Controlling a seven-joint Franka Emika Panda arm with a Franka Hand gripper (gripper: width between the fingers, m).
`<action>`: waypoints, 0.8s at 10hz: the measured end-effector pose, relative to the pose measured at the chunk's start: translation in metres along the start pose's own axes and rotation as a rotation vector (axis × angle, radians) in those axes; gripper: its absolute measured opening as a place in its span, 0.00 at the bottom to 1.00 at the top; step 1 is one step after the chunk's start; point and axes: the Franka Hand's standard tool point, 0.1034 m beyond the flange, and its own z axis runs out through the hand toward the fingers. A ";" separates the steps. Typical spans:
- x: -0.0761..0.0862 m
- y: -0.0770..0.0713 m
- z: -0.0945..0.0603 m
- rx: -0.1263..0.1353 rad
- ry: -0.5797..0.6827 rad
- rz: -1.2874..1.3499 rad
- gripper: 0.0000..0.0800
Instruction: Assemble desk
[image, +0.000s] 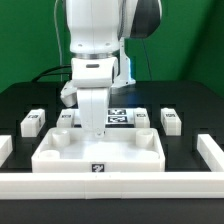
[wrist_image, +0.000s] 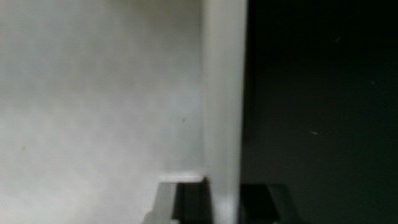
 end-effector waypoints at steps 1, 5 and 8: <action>0.000 0.000 0.000 0.000 0.000 0.000 0.07; -0.001 0.000 0.000 0.000 0.000 -0.010 0.07; -0.010 0.003 0.000 -0.011 0.002 -0.053 0.07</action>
Offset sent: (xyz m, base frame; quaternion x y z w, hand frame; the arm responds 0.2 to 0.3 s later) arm 0.0000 0.0000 0.0000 0.0000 0.0000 0.0000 1.0000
